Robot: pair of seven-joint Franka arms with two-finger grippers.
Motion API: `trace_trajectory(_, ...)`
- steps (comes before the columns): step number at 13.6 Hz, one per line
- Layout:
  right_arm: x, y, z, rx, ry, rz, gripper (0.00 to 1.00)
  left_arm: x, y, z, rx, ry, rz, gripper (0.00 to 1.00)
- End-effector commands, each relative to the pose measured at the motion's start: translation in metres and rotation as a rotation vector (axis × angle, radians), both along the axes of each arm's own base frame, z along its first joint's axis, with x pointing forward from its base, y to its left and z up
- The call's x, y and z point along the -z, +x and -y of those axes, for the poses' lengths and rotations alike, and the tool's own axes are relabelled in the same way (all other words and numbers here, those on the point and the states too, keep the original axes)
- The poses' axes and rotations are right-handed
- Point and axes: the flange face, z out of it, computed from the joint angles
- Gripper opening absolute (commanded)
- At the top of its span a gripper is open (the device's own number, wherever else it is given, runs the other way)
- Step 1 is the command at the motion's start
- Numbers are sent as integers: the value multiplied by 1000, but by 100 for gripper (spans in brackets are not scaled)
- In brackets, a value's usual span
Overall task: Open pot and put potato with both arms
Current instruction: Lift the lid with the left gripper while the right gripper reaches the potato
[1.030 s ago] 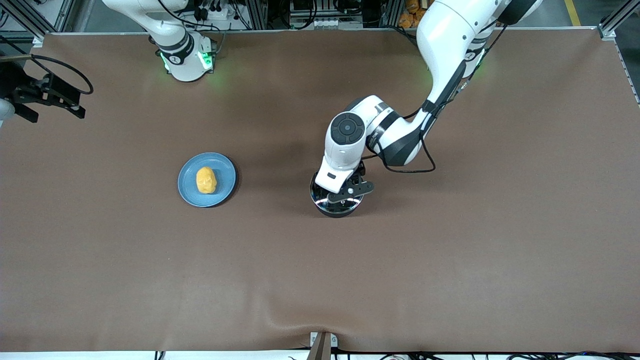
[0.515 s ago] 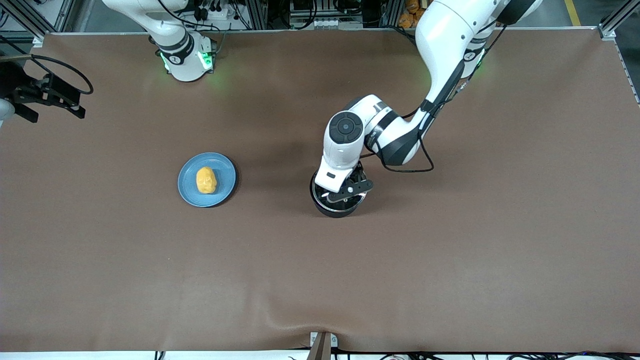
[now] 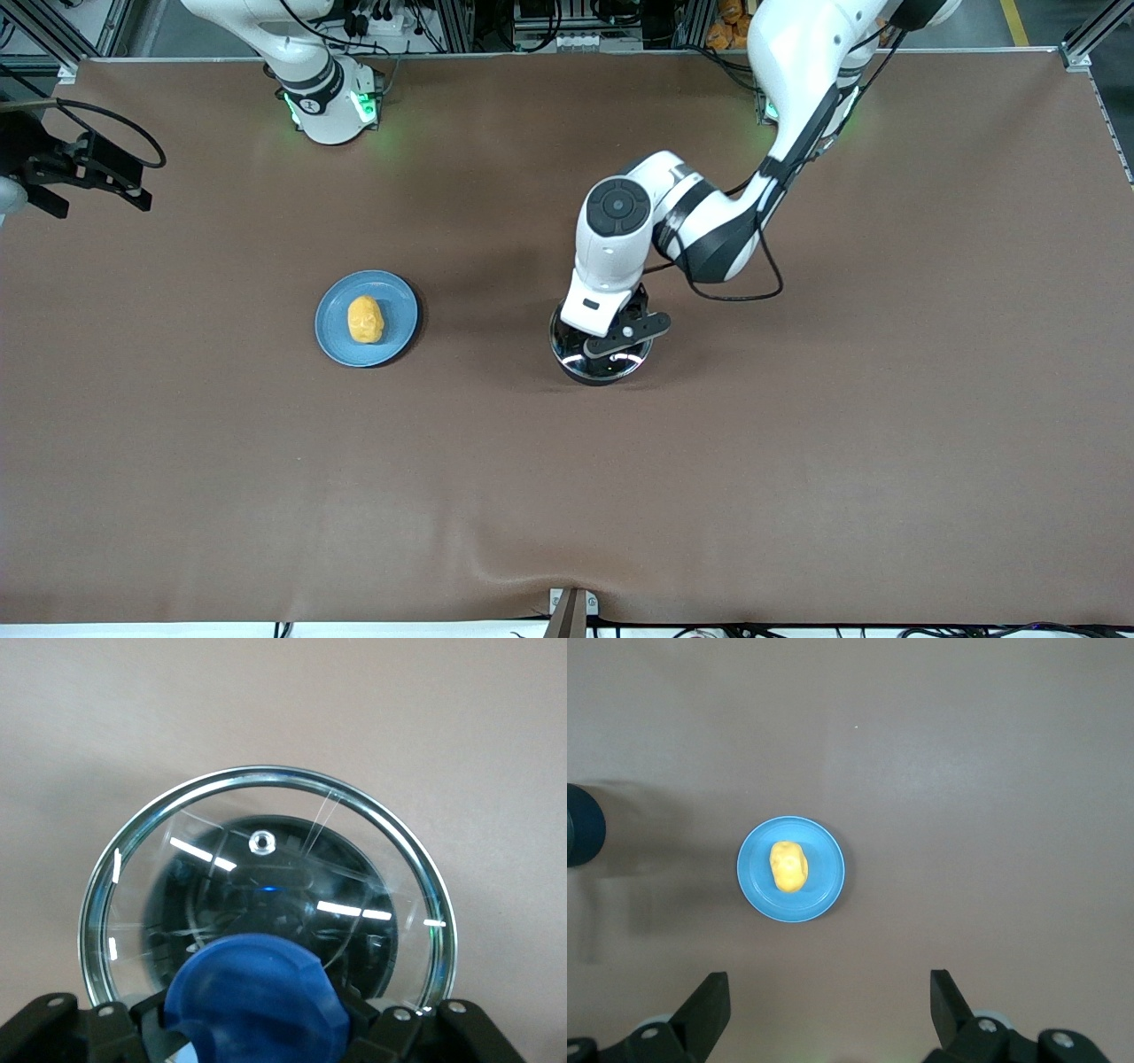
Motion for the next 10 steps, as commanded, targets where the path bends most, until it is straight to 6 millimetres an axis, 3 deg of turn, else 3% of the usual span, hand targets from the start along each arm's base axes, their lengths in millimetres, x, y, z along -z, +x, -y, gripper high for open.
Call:
trace_trajectory(1,10,12,2,-1,17,-25,100,-49,-5,-26,-24,55,27,23)
trace_trajectory(2,20,18,2,-1,18,-45,100,-62,-3,-39,-33,57,35,22)
trace_trajectory(5,83,52,-8,-21,19,-146,100,-105,0,-93,-32,51,63,20)
trace_trajectory(6,128,67,-14,-26,16,-227,100,-118,1,-110,-35,37,66,20)
trace_trajectory(7,152,75,-19,-34,17,-263,100,-132,3,-130,-27,29,59,20)
trace_trajectory(10,186,88,-35,-36,16,-249,100,-171,7,-194,35,36,11,20)
